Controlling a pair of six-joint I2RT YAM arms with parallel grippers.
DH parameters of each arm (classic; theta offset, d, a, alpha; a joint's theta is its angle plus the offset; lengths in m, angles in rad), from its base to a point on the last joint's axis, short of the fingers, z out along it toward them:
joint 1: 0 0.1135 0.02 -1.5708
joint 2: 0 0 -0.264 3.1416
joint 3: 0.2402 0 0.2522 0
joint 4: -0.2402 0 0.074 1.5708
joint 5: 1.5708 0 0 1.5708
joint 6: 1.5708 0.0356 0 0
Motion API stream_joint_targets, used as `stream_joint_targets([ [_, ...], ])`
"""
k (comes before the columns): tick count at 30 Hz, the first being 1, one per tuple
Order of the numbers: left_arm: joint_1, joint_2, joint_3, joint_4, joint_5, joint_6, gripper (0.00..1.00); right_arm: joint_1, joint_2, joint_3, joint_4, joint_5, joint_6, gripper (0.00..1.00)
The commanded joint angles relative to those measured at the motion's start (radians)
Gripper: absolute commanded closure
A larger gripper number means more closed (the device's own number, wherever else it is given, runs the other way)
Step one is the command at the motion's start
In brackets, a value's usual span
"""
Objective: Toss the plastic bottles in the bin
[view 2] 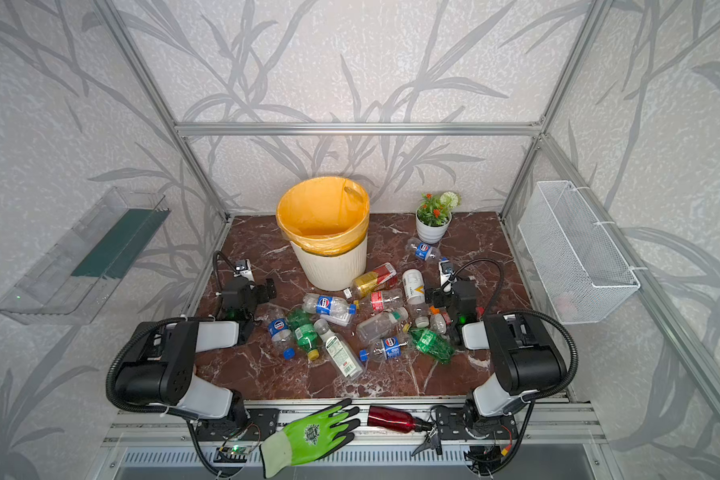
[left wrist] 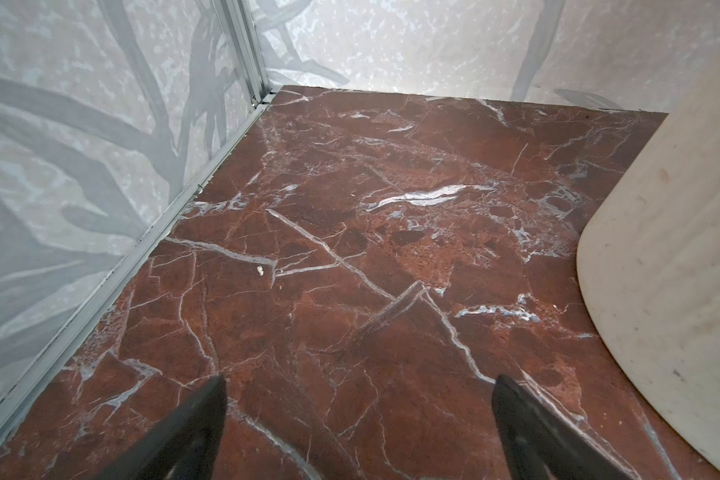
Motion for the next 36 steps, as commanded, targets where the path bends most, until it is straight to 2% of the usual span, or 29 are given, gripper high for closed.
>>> stream_joint_targets([
  [1,0.003,0.004,0.008,0.013,0.007,0.009,0.01,-0.002,0.001,0.011,0.011,0.013,0.009,0.0],
  [32,0.003,-0.001,0.009,0.015,0.002,0.006,0.01,-0.003,-0.001,0.006,0.019,0.013,0.008,0.01],
  [34,0.003,-0.04,0.061,-0.101,-0.025,-0.008,0.01,-0.003,-0.023,-0.014,0.041,0.005,0.008,0.01],
  [36,0.005,-0.102,0.213,-0.447,-0.089,-0.073,0.01,-0.003,-0.095,-0.024,0.004,0.012,0.012,0.01],
])
